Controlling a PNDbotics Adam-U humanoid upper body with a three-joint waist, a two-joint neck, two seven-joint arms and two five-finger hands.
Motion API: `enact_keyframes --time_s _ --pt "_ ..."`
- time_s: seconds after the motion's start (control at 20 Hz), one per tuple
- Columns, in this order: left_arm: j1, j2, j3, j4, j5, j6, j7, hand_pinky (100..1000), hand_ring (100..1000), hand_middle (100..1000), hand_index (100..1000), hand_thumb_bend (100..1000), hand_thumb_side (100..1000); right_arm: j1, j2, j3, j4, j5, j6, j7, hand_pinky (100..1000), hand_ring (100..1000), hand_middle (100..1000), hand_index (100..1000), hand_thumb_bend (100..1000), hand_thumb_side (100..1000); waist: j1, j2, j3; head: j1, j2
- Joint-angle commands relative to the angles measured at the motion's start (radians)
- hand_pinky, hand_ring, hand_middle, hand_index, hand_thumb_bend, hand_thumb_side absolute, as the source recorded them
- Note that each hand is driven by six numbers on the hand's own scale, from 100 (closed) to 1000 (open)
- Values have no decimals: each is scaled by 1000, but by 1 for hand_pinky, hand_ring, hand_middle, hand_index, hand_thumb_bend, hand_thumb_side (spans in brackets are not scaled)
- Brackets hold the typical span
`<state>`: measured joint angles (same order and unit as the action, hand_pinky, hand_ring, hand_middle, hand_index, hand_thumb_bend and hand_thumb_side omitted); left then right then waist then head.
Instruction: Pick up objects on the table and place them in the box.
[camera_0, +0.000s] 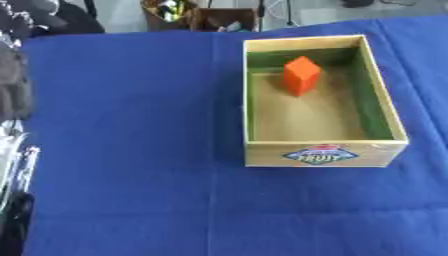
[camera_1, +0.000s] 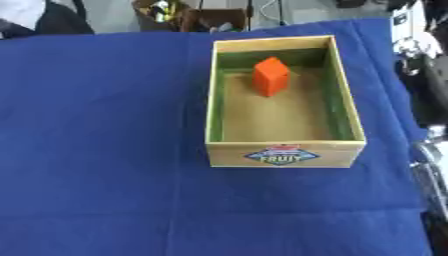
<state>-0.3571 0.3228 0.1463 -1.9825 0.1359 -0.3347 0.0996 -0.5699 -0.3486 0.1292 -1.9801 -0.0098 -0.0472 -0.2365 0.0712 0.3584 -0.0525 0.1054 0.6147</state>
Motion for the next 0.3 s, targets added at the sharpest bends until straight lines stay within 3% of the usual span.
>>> enact_keyframes --time_s 0.05,0.3 --pt "12 -9 24 -18 -14 -19 13 551 597 605 957 144 1000 -5 -19 -9 -20 9 -1 -8 924 838 606 794 100 540 -4 -24 4 3 -2" --pt "39 -39 34 -18 -49 -39 39 537 587 590 944 154 1000 -1 -16 -11 -20 10 -1 -11 921 839 606 794 100 538 -8 -27 12 2 3"
